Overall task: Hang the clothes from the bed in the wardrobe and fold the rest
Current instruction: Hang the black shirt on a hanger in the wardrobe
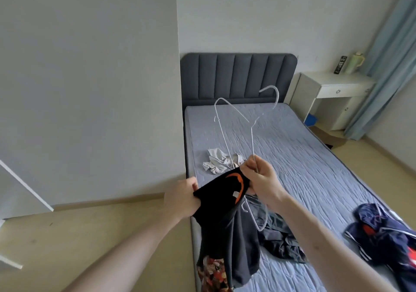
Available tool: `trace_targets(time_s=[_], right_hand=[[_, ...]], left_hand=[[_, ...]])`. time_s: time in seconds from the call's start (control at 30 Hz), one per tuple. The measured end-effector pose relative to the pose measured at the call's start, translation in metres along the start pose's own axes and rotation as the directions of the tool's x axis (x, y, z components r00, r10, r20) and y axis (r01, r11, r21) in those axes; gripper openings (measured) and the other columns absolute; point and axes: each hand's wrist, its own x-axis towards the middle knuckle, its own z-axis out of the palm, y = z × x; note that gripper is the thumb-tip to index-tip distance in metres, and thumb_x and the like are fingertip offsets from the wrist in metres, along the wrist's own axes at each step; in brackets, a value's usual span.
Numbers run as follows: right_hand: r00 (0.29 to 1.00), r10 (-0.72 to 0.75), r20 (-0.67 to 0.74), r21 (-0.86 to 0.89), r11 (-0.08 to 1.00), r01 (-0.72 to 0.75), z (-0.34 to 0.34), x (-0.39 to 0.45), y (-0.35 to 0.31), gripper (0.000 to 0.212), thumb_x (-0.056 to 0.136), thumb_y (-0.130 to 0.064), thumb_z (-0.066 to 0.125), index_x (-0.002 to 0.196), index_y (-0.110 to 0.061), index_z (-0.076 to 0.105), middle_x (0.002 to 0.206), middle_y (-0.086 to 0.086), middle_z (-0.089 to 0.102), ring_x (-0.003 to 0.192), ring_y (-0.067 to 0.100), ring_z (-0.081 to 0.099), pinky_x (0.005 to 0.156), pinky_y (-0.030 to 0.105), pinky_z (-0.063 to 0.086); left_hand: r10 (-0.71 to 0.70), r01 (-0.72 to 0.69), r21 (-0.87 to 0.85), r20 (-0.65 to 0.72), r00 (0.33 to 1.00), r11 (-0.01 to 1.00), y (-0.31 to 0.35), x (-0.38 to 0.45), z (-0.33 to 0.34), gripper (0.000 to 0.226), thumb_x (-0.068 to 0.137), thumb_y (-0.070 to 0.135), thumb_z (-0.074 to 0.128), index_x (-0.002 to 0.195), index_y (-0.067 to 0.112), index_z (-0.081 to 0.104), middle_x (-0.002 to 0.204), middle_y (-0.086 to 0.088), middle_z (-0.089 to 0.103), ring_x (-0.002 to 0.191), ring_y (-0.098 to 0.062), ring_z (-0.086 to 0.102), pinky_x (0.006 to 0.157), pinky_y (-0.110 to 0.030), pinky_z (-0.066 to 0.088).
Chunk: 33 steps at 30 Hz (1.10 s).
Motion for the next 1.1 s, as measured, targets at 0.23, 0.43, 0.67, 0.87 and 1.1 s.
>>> trace_targets(time_s=[0.23,0.43,0.67,0.87,1.1], right_hand=[[0.999,0.009,0.032,-0.057,0.998,-0.008,-0.004,-0.006,-0.002,0.038,0.103,-0.004,0.050,0.076,-0.023,0.032,0.067,-0.001,0.031,0.058,0.014,0.031,0.047,0.027,0.027],[0.994,-0.006,0.108,-0.107,0.994,0.018,-0.001,0.003,-0.017,0.037,0.104,-0.006,0.050,0.077,-0.023,0.031,0.066,-0.002,0.031,0.052,0.013,0.030,0.043,0.025,0.026],[1.000,0.006,0.018,-0.532,0.847,0.005,-0.015,0.008,-0.016,0.030,0.105,-0.012,0.049,0.081,-0.016,0.032,0.070,0.004,0.039,0.055,0.019,0.038,0.050,0.031,0.034],[0.994,-0.006,0.106,-0.706,0.704,0.079,-0.014,0.008,-0.025,0.028,0.105,-0.021,0.056,0.084,-0.009,0.041,0.074,0.003,0.049,0.056,0.018,0.047,0.052,0.028,0.039],[0.982,-0.045,0.186,-0.664,0.730,0.159,-0.036,-0.010,-0.025,0.046,0.108,-0.045,0.040,0.084,-0.010,0.059,0.060,-0.018,0.053,0.048,0.002,0.041,0.050,0.015,0.034]], left_hand=[[0.124,-0.115,-0.051,0.261,0.957,0.992,0.034,0.003,-0.015,0.035,0.064,0.055,0.056,0.075,0.021,0.053,0.069,0.007,0.061,0.067,-0.010,0.059,0.057,-0.031,0.040],[0.263,-0.260,0.078,-0.028,0.964,0.962,0.034,0.006,-0.032,0.014,0.083,0.021,0.053,0.089,0.028,0.043,0.081,0.009,0.056,0.076,-0.025,0.061,0.070,-0.043,0.056],[0.101,-0.114,0.027,0.285,0.953,0.993,0.030,0.002,-0.067,0.022,0.072,0.020,0.038,0.072,0.009,0.056,0.068,-0.006,0.065,0.069,-0.030,0.062,0.063,-0.040,0.051],[-0.021,0.286,-0.450,0.508,0.861,0.846,0.034,-0.011,-0.065,0.031,0.087,0.037,0.058,0.083,0.011,0.072,0.089,-0.004,0.074,0.089,-0.026,0.067,0.089,-0.037,0.048],[-0.098,0.265,-0.541,0.317,0.943,0.798,-0.005,-0.002,-0.069,0.039,0.106,0.028,0.054,0.110,-0.006,0.072,0.110,-0.016,0.075,0.100,-0.027,0.068,0.097,-0.042,0.051]])
